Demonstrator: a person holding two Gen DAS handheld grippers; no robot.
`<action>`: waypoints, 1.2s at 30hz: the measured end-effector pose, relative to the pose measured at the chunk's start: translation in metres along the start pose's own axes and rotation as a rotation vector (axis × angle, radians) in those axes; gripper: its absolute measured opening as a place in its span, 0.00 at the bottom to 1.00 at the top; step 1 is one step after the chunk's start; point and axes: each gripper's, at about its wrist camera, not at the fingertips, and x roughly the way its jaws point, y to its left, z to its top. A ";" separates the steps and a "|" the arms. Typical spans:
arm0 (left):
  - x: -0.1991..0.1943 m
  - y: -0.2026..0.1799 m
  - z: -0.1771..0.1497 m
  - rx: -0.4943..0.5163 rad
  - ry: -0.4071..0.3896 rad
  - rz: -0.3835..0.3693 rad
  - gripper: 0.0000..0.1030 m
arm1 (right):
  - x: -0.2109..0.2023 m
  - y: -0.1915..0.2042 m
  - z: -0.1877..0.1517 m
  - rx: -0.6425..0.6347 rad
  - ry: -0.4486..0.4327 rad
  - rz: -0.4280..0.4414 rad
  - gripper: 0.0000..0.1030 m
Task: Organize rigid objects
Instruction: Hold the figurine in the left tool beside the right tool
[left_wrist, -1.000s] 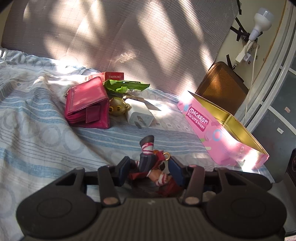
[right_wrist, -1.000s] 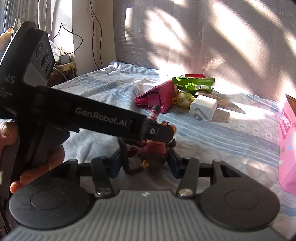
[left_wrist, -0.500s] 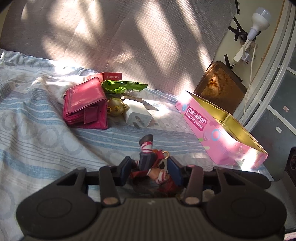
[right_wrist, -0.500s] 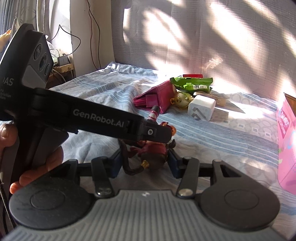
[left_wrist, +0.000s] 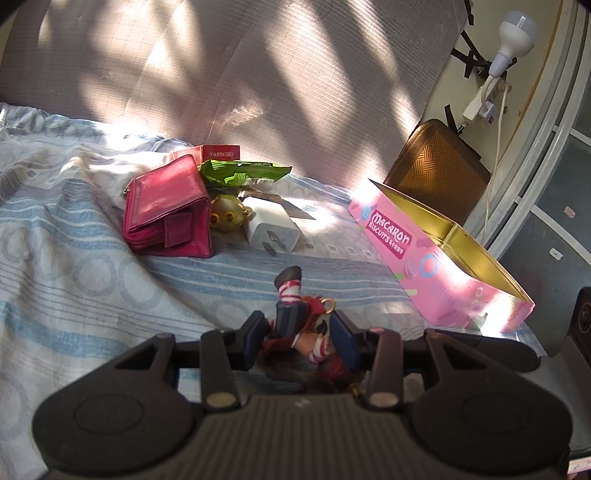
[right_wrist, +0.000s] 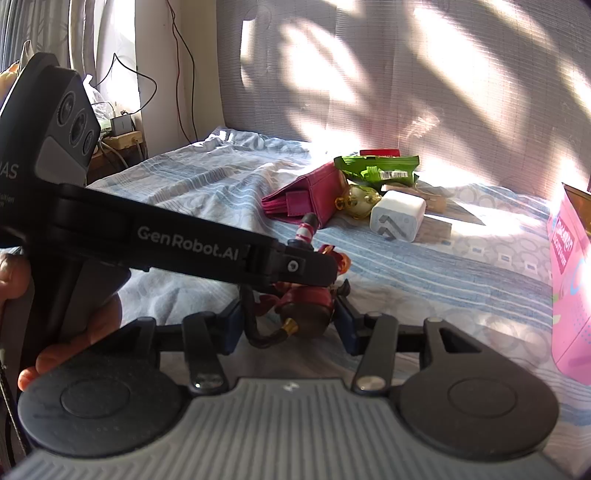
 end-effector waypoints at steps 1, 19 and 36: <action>0.000 0.001 0.000 -0.004 0.000 0.003 0.40 | 0.000 0.000 0.000 0.000 0.001 0.000 0.52; 0.002 -0.002 -0.001 0.010 -0.004 0.019 0.39 | 0.001 -0.001 0.001 0.005 0.012 0.002 0.52; -0.001 0.001 -0.001 0.000 -0.015 -0.016 0.37 | -0.003 -0.002 0.000 0.015 -0.019 -0.006 0.52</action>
